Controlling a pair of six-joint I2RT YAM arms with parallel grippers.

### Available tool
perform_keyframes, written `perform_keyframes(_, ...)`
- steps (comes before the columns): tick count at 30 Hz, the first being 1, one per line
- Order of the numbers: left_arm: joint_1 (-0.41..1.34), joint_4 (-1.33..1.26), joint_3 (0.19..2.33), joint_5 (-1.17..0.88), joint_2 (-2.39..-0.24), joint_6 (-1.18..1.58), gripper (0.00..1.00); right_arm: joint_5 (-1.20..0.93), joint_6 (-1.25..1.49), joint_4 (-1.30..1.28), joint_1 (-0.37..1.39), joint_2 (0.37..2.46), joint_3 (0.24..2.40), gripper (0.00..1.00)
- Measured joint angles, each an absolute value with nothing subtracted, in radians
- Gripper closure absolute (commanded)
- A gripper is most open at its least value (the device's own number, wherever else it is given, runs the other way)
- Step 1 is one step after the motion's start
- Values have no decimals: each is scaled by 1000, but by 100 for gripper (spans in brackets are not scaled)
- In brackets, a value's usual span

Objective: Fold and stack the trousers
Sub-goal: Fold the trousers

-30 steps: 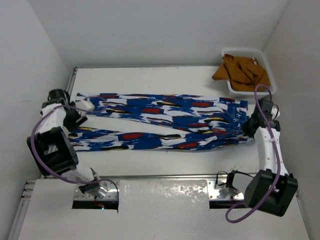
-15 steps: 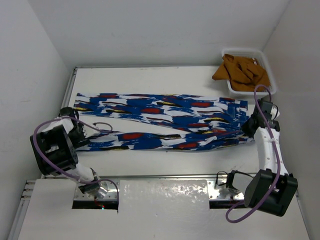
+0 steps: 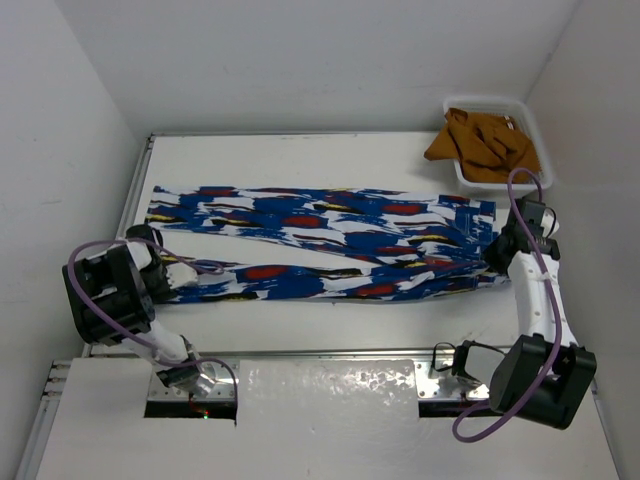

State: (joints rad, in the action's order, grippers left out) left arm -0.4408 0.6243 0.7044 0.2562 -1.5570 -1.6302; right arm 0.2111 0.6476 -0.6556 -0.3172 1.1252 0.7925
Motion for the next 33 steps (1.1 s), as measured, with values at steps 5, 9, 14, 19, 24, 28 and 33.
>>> perform_keyframes(5, -445, 532, 710, 285, -1586, -1570, 100, 217, 644, -664, -317, 1127, 798, 100)
perform_keyframes(9, -467, 567, 801, 178, -1600, -1474, 100, 233, 624, -690, -316, 1127, 839, 100)
perform_keyframes(14, -488, 701, 1105, 14, -1623, -1353, 100, 247, 581, -711, -308, 1127, 920, 100)
perform_keyframes(19, -470, 775, 1361, -123, -1630, -1254, 100, 251, 539, -706, -305, 1172, 1024, 100)
perform_keyframes(24, -430, 815, 1579, -179, -1781, -1130, 100, 249, 512, -663, -300, 1312, 1132, 100)
perform_keyframes(28, -413, 822, 1737, -211, -1961, -995, 100, 235, 501, -616, -282, 1464, 1216, 100)
perform_keyframes(33, -376, 828, 1849, -194, -2082, -891, 100, 236, 489, -598, -271, 1607, 1317, 100)
